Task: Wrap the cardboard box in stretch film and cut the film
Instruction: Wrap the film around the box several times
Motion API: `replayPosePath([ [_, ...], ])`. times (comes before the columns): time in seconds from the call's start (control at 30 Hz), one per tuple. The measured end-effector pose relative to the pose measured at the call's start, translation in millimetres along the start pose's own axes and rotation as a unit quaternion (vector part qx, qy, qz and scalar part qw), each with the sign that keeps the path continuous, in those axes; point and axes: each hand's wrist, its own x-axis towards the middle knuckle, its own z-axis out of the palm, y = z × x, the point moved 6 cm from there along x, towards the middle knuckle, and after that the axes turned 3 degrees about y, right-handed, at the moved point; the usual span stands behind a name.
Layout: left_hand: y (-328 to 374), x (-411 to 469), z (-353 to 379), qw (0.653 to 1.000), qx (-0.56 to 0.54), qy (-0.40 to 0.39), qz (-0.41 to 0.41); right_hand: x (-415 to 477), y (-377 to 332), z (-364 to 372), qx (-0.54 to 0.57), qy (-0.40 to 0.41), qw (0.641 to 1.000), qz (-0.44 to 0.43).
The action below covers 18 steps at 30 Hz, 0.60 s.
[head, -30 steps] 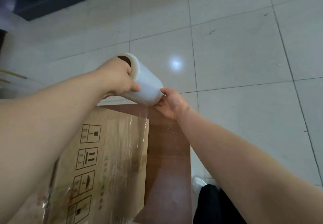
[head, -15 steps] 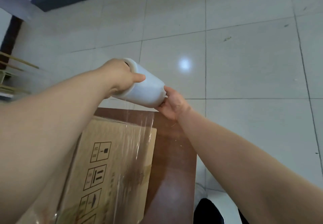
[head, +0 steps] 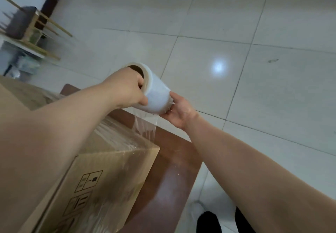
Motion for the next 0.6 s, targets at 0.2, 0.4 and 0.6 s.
replayPosePath([
  [0.2, -23.8, 18.8, 5.4, 0.956, -0.250, 0.012, -0.152, 13.6, 1.2, 8.6, 0.013, -0.032, 0.999, 0.026],
  [0.4, -41.1, 34.6, -2.2, 0.978, -0.143, 0.026, -0.151, 32.5, -2.4, 17.1, -0.028, -0.015, 0.999, 0.032],
  [0.6, -53.2, 37.8, -14.9, 0.994, -0.002, -0.012, -0.111, 52.1, -3.3, 42.4, -0.091, 0.010, 0.995, 0.033],
])
